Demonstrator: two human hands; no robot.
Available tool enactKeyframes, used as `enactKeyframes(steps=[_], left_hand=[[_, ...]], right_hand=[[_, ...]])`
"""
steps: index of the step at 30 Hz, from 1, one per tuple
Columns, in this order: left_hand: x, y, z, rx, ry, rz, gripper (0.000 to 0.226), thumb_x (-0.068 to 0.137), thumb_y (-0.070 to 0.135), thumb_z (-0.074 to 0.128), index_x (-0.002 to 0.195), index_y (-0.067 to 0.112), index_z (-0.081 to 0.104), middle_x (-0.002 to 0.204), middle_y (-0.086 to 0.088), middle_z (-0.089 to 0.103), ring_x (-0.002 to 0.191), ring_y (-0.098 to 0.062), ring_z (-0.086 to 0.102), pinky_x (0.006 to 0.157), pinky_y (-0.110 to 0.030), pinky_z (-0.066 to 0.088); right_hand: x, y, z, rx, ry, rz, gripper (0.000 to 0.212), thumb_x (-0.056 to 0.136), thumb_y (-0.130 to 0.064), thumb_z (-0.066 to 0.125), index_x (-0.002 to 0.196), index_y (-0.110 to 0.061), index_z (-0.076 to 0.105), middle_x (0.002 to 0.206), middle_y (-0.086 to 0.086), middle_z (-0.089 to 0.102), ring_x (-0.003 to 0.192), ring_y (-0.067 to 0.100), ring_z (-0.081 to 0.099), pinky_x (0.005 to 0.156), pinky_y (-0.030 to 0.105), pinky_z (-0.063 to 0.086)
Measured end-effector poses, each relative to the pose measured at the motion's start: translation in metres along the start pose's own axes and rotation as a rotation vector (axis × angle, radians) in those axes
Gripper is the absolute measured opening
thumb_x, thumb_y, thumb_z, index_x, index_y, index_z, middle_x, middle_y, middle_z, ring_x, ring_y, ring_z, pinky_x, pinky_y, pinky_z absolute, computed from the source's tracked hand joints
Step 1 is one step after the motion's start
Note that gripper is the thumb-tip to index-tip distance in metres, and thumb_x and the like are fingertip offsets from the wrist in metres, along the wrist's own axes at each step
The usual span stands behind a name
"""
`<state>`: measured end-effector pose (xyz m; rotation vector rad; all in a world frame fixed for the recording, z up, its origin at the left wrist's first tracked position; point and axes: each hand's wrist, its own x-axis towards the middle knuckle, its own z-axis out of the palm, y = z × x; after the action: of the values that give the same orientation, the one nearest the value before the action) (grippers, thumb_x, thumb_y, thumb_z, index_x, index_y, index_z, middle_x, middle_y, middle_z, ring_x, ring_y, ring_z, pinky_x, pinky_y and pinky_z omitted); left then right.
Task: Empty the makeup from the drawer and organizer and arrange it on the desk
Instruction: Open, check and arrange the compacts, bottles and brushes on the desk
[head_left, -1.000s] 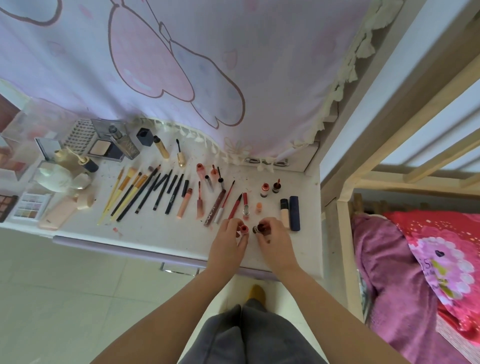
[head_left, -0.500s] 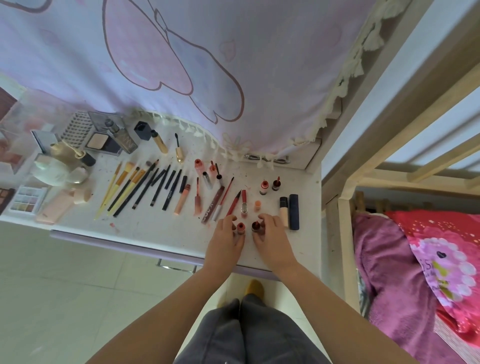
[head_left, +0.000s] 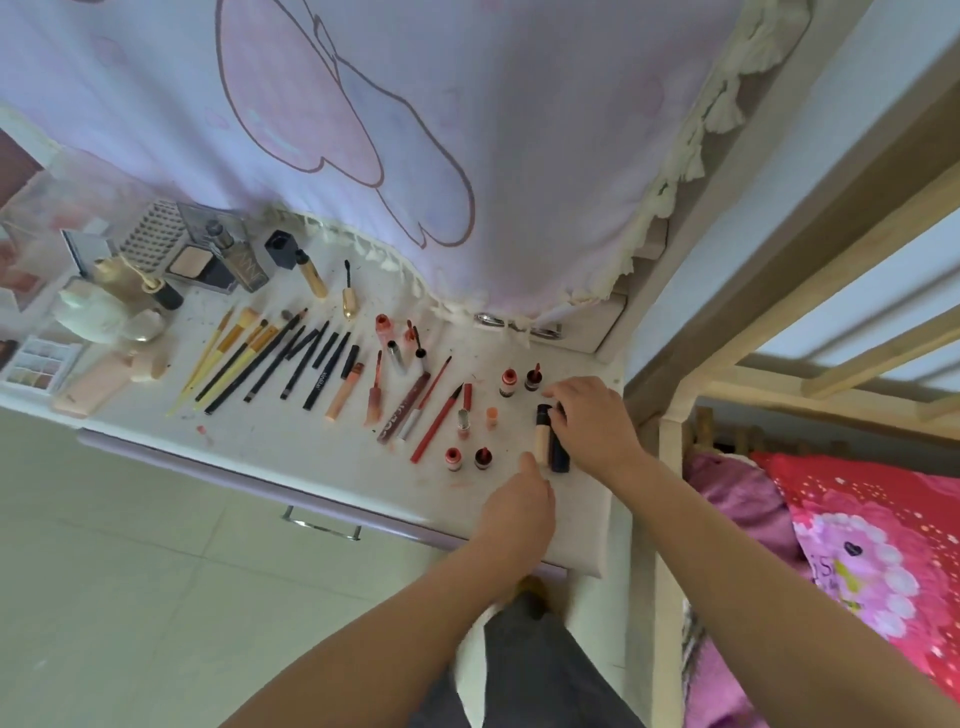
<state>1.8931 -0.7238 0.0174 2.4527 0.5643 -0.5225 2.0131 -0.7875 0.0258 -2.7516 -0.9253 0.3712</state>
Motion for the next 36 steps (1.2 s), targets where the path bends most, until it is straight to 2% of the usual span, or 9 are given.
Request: enactKeyframes(steps=[3, 7, 11, 16, 18, 21, 24, 28, 36], left_hand=[[0.017, 0.014, 0.004, -0.075, -0.008, -0.134, 0.03, 0.098, 0.019, 0.036, 0.125, 0.005, 0.032, 0.105, -0.011, 0.061, 0.09, -0.027, 0.061, 0.077, -0.034, 0.048], [0.026, 0.019, 0.007, -0.052, 0.067, -0.269, 0.026, 0.097, 0.024, 0.042, 0.118, 0.011, 0.034, 0.085, -0.002, 0.052, 0.07, -0.017, 0.053, 0.063, -0.027, 0.043], [0.023, 0.022, 0.008, -0.06, 0.112, -0.257, 0.03, 0.099, 0.022, 0.037, 0.125, 0.008, 0.035, 0.095, -0.007, 0.048, 0.07, -0.02, 0.05, 0.061, -0.029, 0.044], [0.006, 0.015, 0.008, -0.085, 0.14, -0.195, 0.021, 0.1, 0.034, 0.033, 0.114, 0.017, 0.036, 0.076, 0.006, 0.049, 0.06, -0.01, 0.052, 0.055, -0.018, 0.042], [-0.004, 0.014, 0.007, -0.089, 0.167, -0.149, 0.022, 0.101, 0.036, 0.03, 0.112, 0.019, 0.039, 0.079, 0.004, 0.053, 0.06, -0.011, 0.054, 0.055, -0.019, 0.043], [-0.016, 0.012, 0.003, -0.101, 0.232, -0.1, 0.021, 0.101, 0.035, 0.031, 0.11, 0.019, 0.041, 0.085, 0.001, 0.058, 0.065, -0.017, 0.061, 0.063, -0.024, 0.052], [-0.022, 0.011, -0.002, -0.07, 0.278, -0.034, 0.021, 0.101, 0.035, 0.031, 0.112, 0.02, 0.041, 0.087, 0.004, 0.053, 0.065, -0.013, 0.057, 0.063, -0.018, 0.047], [-0.029, 0.006, -0.012, -0.005, 0.315, 0.077, 0.025, 0.101, 0.036, 0.03, 0.117, 0.021, 0.043, 0.102, 0.004, 0.054, 0.073, -0.008, 0.054, 0.07, -0.018, 0.045], [-0.032, 0.005, -0.036, -0.33, 0.322, 0.196, 0.026, 0.1, 0.037, 0.031, 0.092, 0.019, 0.049, 0.067, 0.012, 0.044, 0.06, -0.003, 0.043, 0.061, -0.011, 0.033]], right_hand=[[0.011, 0.008, 0.003, -0.066, -0.099, -0.097, 0.034, 0.097, -0.027, 0.041, 0.13, -0.022, 0.05, 0.133, -0.002, 0.052, 0.128, 0.018, 0.037, 0.11, 0.034, 0.023], [0.013, 0.014, 0.007, -0.071, -0.172, -0.169, 0.033, 0.098, -0.031, 0.04, 0.129, -0.025, 0.049, 0.131, -0.005, 0.051, 0.129, 0.016, 0.035, 0.117, 0.038, 0.008], [0.01, 0.014, 0.009, 0.009, -0.164, -0.258, 0.029, 0.097, -0.031, 0.043, 0.123, -0.025, 0.054, 0.124, -0.007, 0.054, 0.124, 0.015, 0.04, 0.116, 0.036, 0.009], [0.002, 0.015, -0.015, 0.259, -0.201, -0.149, 0.029, 0.098, -0.038, 0.04, 0.102, -0.018, 0.062, 0.098, -0.001, 0.057, 0.094, 0.016, 0.052, 0.082, 0.029, 0.041], [0.001, 0.016, -0.032, 0.339, -0.332, -0.047, 0.04, 0.097, -0.046, 0.039, 0.081, -0.015, 0.058, 0.078, 0.001, 0.054, 0.074, 0.015, 0.052, 0.066, 0.026, 0.04], [-0.005, 0.015, -0.05, 0.371, -0.496, 0.007, 0.047, 0.097, -0.05, 0.035, 0.078, -0.013, 0.058, 0.062, -0.002, 0.057, 0.059, 0.01, 0.052, 0.059, 0.022, 0.037], [-0.015, 0.009, -0.057, 0.479, -0.536, 0.038, 0.042, 0.099, -0.043, 0.038, 0.077, -0.014, 0.059, 0.054, -0.006, 0.056, 0.043, 0.002, 0.045, 0.05, 0.015, 0.033], [-0.023, 0.0, -0.06, 0.454, -0.496, -0.005, 0.035, 0.098, -0.037, 0.042, 0.086, -0.009, 0.059, 0.06, -0.004, 0.056, 0.05, 0.007, 0.045, 0.052, 0.019, 0.033], [-0.033, -0.001, -0.083, 0.728, -0.599, -0.065, 0.019, 0.099, -0.025, 0.044, 0.1, -0.011, 0.058, 0.071, 0.001, 0.054, 0.057, 0.01, 0.044, 0.054, 0.022, 0.036]])
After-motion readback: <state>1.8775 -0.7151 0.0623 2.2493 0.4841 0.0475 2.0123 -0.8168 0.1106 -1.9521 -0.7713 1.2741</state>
